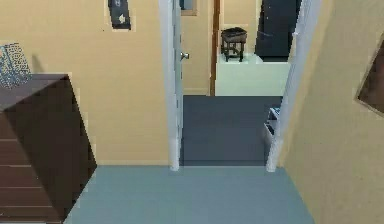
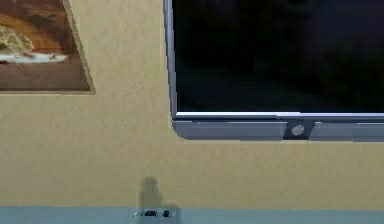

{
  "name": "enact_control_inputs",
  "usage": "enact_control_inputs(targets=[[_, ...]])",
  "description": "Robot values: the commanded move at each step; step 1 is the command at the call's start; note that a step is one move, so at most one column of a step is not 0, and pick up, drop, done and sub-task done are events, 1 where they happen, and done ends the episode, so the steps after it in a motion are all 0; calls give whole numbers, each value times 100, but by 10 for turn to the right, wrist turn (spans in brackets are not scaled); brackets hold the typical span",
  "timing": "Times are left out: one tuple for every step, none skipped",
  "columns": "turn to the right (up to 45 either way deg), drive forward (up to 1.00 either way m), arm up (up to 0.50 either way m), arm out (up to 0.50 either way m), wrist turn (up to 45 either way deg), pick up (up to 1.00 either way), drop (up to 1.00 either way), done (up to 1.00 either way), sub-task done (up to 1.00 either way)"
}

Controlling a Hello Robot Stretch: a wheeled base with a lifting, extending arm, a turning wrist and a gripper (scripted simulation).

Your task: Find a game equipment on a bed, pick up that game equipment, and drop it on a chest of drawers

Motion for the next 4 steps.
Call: enact_control_inputs(targets=[[-450,0,0,0,0,0,0,0,0],[-450,0,0,0,0,0,0,0,0],[-150,0,0,0,0,0,0,0,0],[0,100,0,0,0,0,0,0,0]])
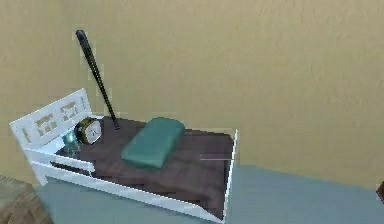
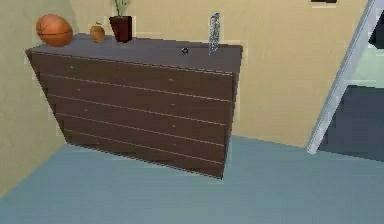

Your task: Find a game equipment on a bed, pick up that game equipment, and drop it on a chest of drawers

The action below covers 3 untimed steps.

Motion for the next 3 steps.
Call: enact_control_inputs(targets=[[-450,0,0,0,0,0,0,0,0],[-150,0,0,0,0,0,0,0,0],[0,45,0,0,0,0,0,0,0]])
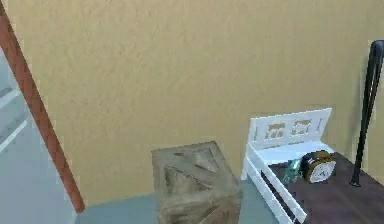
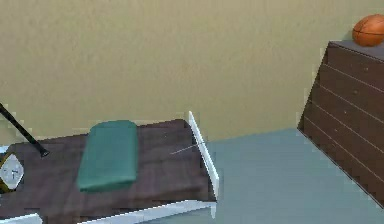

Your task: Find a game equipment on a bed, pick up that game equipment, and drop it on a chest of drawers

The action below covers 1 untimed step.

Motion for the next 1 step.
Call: enact_control_inputs(targets=[[450,0,0,0,0,0,0,0,0]])
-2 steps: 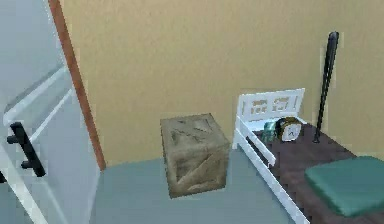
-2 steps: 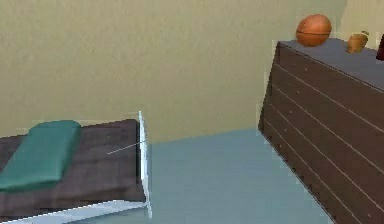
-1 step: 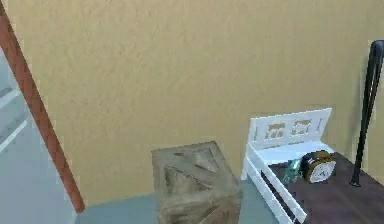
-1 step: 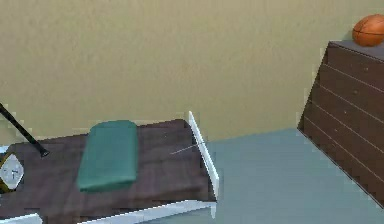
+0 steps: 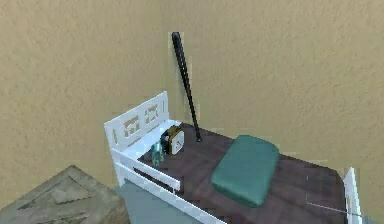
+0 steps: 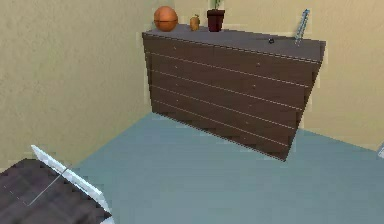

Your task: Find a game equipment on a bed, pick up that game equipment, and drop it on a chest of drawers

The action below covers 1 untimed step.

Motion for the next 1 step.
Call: enact_control_inputs(targets=[[30,0,0,0,0,0,0,0,0]])
